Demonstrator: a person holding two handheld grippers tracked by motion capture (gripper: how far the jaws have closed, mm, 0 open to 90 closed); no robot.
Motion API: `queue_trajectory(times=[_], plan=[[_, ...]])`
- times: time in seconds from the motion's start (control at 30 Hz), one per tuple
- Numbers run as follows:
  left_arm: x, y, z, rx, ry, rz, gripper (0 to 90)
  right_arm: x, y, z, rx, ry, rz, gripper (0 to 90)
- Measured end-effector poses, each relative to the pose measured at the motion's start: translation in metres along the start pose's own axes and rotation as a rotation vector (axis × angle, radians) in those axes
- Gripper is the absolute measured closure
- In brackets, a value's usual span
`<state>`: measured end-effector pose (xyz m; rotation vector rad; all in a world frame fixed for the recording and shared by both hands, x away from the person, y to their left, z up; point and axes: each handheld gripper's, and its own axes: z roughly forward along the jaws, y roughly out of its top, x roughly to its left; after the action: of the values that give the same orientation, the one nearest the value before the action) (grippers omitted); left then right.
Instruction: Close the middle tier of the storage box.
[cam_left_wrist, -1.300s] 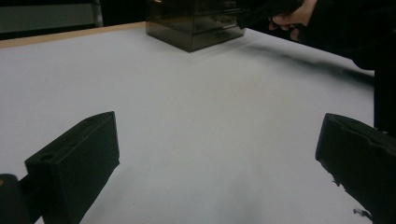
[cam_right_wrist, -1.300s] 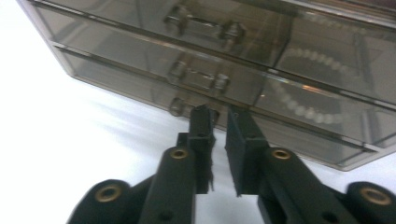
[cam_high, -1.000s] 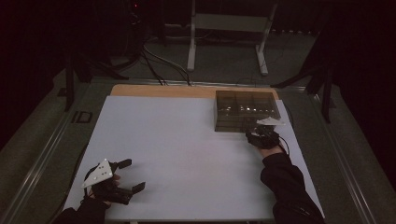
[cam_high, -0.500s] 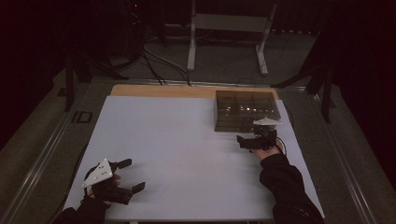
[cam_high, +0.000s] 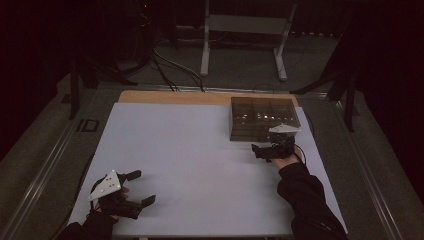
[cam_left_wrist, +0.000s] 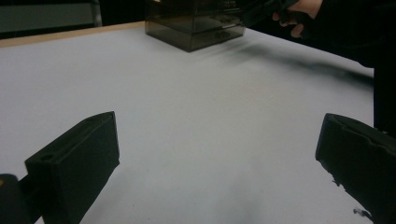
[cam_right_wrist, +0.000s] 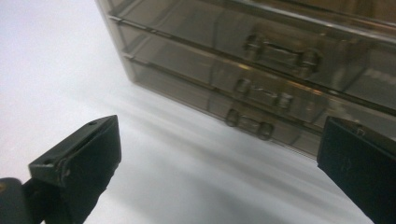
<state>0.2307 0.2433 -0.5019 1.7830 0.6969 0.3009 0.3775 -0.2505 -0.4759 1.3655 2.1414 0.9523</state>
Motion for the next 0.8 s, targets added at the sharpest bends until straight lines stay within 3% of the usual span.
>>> queue_trajectory(times=[0.2,0.47,0.8], plan=[[0.0,0.001,0.0,-0.002,0.001,0.003,1.1,0.001,-0.001,-0.001,-0.03,-0.008,-0.006,0.0],[0.0,0.0,0.0,0.003,0.0,0.005,1.1,0.008,0.004,-0.012,-0.08,0.056,-0.04,0.1],[0.0,0.001,0.001,0.005,-0.001,0.009,1.1,0.013,0.007,-0.02,-0.119,0.104,-0.056,0.1]])
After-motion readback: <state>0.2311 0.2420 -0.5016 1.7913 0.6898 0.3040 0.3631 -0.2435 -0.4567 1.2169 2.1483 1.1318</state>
